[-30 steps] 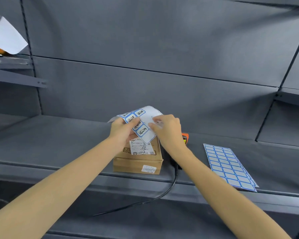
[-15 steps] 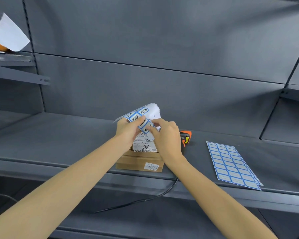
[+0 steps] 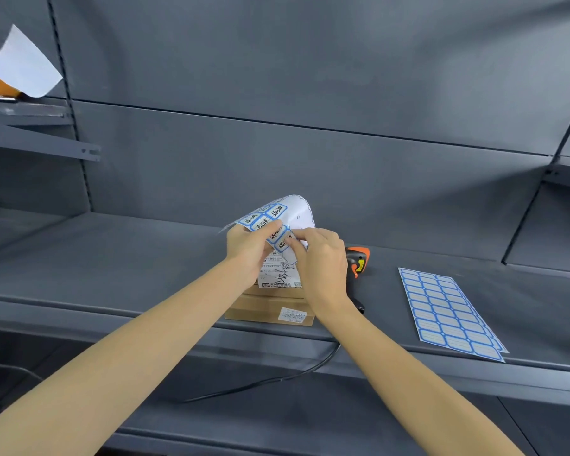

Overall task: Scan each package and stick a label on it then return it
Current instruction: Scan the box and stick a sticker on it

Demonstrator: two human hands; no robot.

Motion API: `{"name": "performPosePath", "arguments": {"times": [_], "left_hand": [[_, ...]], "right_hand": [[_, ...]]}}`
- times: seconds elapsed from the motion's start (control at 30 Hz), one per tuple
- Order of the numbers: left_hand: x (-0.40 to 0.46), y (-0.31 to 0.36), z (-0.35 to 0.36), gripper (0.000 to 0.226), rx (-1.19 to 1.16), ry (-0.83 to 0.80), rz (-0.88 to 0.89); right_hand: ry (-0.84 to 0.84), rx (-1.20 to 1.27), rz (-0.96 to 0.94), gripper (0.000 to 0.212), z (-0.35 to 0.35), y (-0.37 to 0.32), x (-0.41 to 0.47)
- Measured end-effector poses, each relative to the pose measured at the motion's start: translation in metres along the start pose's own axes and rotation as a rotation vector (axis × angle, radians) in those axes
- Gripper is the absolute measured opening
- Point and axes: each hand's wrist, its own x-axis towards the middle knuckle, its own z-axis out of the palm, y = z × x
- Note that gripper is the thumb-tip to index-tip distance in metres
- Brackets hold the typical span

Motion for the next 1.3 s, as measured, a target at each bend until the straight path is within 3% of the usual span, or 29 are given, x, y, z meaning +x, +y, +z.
{"name": "performPosePath", "arguments": {"times": [0.23,0.53,0.67,0.8,0.97,1.07,1.13,1.2,1.3], "left_hand": [[0.001,0.001,-0.001,0.029,-0.018,0.035,-0.040],[0.000,0.003,-0.007,0.041,0.054,0.026,-0.038],[0.002,0.006,-0.009,0.032,0.068,0.063,-0.031],[0.003,0.006,-0.012,0.038,0.068,0.066,-0.023],[0.005,0.008,-0.017,0.043,0.064,0.072,-0.008],[0.005,0.013,-0.021,0.046,0.064,0.094,0.008],[0.006,0.020,-0.028,0.035,0.056,0.107,0.037],[0.008,0.027,-0.038,0.028,0.043,0.127,0.076],[0.012,0.037,-0.055,0.038,0.034,0.136,0.120]], "right_hand": [[0.166,-0.015,-0.110,0.007,-0.001,-0.006,-0.003],[0.006,0.137,-0.058,0.009,0.003,-0.001,-0.001],[-0.023,0.132,-0.056,0.007,0.000,-0.002,0.001],[-0.087,0.122,-0.046,0.005,-0.004,-0.004,0.003],[-0.217,0.328,0.098,0.010,-0.014,-0.009,0.006],[-0.230,0.524,0.292,0.009,-0.022,-0.008,0.014],[-0.237,0.646,0.437,0.006,-0.028,-0.001,0.021],[-0.283,0.636,0.517,0.006,-0.034,0.010,0.027],[-0.447,0.519,0.578,0.007,-0.039,0.025,0.031]]}}
